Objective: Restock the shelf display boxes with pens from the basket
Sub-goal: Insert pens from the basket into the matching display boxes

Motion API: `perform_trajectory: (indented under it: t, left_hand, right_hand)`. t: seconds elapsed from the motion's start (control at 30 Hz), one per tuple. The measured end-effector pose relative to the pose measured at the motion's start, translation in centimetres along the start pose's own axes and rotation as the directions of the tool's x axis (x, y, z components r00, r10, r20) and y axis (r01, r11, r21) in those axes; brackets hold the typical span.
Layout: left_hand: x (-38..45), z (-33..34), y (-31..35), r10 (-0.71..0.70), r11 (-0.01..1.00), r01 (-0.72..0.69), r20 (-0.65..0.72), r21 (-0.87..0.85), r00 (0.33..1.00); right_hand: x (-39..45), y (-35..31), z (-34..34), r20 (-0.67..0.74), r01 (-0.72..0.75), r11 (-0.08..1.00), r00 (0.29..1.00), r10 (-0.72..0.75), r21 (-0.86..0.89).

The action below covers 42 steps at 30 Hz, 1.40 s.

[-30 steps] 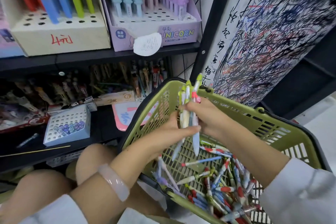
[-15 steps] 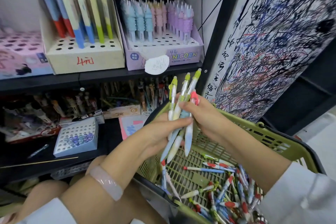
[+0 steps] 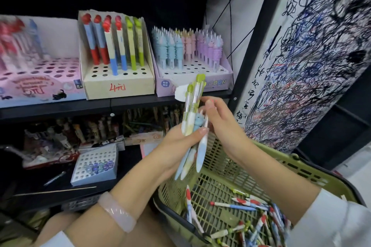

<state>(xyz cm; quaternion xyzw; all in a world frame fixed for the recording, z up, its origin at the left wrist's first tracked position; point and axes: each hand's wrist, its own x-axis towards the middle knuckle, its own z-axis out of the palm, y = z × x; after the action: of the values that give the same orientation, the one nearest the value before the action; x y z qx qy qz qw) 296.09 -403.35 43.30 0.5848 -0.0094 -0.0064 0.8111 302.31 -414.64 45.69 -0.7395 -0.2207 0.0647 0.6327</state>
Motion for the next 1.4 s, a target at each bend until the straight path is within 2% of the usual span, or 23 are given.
perform_trajectory:
  t: [0.1,0.23,0.3,0.4,0.47,0.57,0.63,0.73,0.8,1.0,1.17,1.23,1.33,1.4]
  left_hand:
    - [-0.5,-1.3,0.9,0.014,0.999,-0.017,-0.062,-0.036,0.998]
    - [-1.4,-3.0,2.5,0.068,0.998,-0.068,-0.127,0.000,0.990]
    - [-1.8,-4.6,3.7,0.090,0.996,-0.093,-0.201,-0.009,0.976]
    - [-2.9,-7.6,5.6,0.113,0.991,-0.130,-0.307,-0.036,0.945]
    - [-3.7,-9.7,6.8,0.131,0.982,-0.172,-0.361,-0.082,0.923]
    - [-5.2,-12.7,8.4,0.194,0.966,-0.249,-0.452,-0.065,0.871]
    - [-6.5,-15.1,9.3,0.242,0.964,-0.265,-0.524,0.033,0.817]
    - [-8.5,-18.9,10.7,0.284,0.955,-0.273,-0.607,0.113,0.743]
    - [-9.9,-21.0,11.6,0.315,0.945,-0.294,-0.633,0.143,0.707]
    - [-12.6,-24.8,12.9,0.373,0.922,-0.336,-0.679,0.193,0.632]
    - [-13.8,-26.7,12.5,0.351,0.931,-0.314,-0.685,0.185,0.638]
    - [-14.0,-27.1,12.2,0.342,0.936,-0.301,-0.677,0.183,0.652]
    - [-14.2,-27.4,11.8,0.328,0.940,-0.302,-0.670,0.160,0.666]
    - [-14.1,-27.6,11.6,0.318,0.940,-0.311,-0.681,0.138,0.660]
  right_hand:
    - [0.1,-0.8,0.8,-0.020,0.053,0.999,0.998,-0.053,-0.003]
    - [1.0,-2.0,3.1,0.002,0.062,0.998,0.998,-0.062,-0.014]
    - [1.9,-3.3,4.6,0.053,0.034,0.993,0.998,-0.040,0.117]
    - [3.0,-5.7,7.2,0.181,-0.047,0.927,0.983,-0.023,0.371]
    - [3.7,-7.0,9.3,0.245,-0.050,0.917,0.968,-0.054,0.397]
    - [5.0,-9.3,12.8,0.277,0.043,0.950,0.952,-0.133,0.309]
    - [6.3,-11.3,15.0,0.235,0.202,0.956,0.939,-0.250,0.211]
    - [9.0,-14.8,18.2,0.119,0.425,0.901,0.893,-0.433,0.090]
    - [10.8,-16.6,20.6,0.081,0.517,0.856,0.853,-0.516,0.007]
    - [14.0,-16.7,27.7,0.191,0.534,0.831,0.842,-0.505,-0.159]
    - [14.5,-15.4,31.1,0.278,0.565,0.759,0.824,-0.494,-0.324]
    - [14.7,-15.4,31.7,0.256,0.580,0.737,0.815,-0.520,-0.346]
    - [15.4,-15.9,32.0,0.137,0.590,0.733,0.802,-0.582,-0.339]
    - [15.8,-15.8,32.1,0.169,0.590,0.709,0.801,-0.575,-0.386]
